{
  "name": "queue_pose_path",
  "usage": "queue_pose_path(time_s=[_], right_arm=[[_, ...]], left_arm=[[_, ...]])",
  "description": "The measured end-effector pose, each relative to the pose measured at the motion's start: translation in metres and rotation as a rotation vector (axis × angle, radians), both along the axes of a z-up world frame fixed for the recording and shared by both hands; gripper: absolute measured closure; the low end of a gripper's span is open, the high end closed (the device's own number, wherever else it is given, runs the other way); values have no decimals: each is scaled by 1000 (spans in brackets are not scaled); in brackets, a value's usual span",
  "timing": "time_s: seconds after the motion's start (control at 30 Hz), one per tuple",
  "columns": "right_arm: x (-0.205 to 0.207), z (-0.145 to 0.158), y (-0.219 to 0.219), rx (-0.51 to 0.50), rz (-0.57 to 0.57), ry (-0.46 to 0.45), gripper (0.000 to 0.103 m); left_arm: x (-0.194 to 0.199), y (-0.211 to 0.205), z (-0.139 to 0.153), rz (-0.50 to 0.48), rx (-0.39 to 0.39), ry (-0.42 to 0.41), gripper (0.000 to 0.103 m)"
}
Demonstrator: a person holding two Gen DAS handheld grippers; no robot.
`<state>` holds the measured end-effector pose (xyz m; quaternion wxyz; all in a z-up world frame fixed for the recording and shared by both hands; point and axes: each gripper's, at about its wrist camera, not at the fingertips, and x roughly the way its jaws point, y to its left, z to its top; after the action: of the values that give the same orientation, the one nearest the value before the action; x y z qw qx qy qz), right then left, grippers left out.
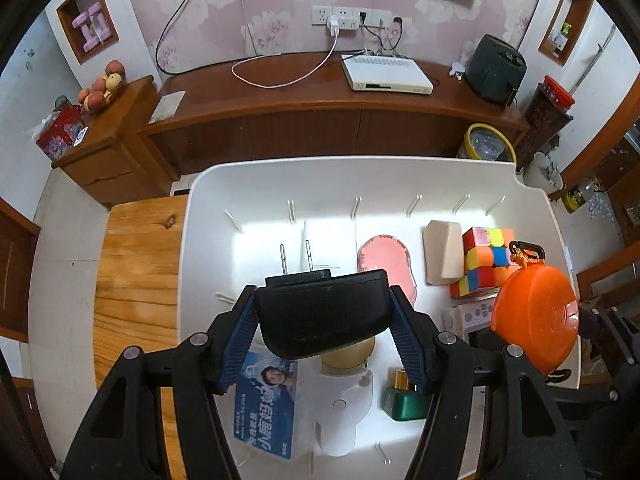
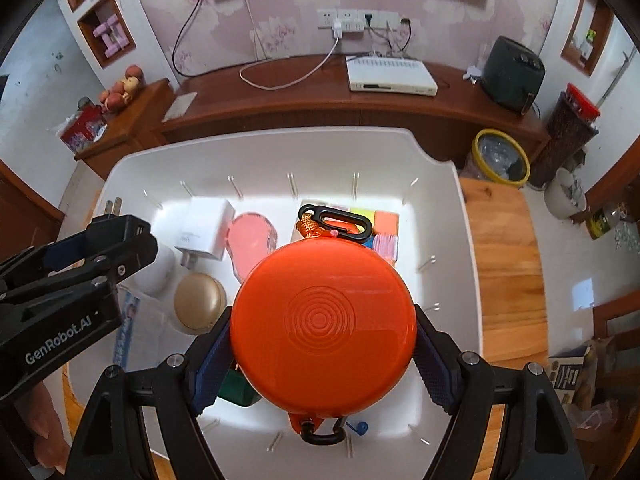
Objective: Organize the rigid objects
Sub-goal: 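Lift the tape measure and black plug and carry them over the bin, then open both grippers to release the plug and tape measure into the bin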
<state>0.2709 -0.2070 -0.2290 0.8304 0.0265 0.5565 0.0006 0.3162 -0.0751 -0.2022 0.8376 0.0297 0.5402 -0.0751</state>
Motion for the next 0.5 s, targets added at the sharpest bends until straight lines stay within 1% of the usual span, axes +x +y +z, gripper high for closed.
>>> queue_pose_path(time_s=[0.23,0.37,0.5], right_arm=[[1,-14,1,-10,10,30,22],[2,-23,3,-5,15,67,22],[2,-33,1,11,3,102,22]], left_arm=[[4,-4,-13,-7,18,7,36],[6,-3,-23,0,34,25,36],[4,-5,-28,-6,28,36,36]])
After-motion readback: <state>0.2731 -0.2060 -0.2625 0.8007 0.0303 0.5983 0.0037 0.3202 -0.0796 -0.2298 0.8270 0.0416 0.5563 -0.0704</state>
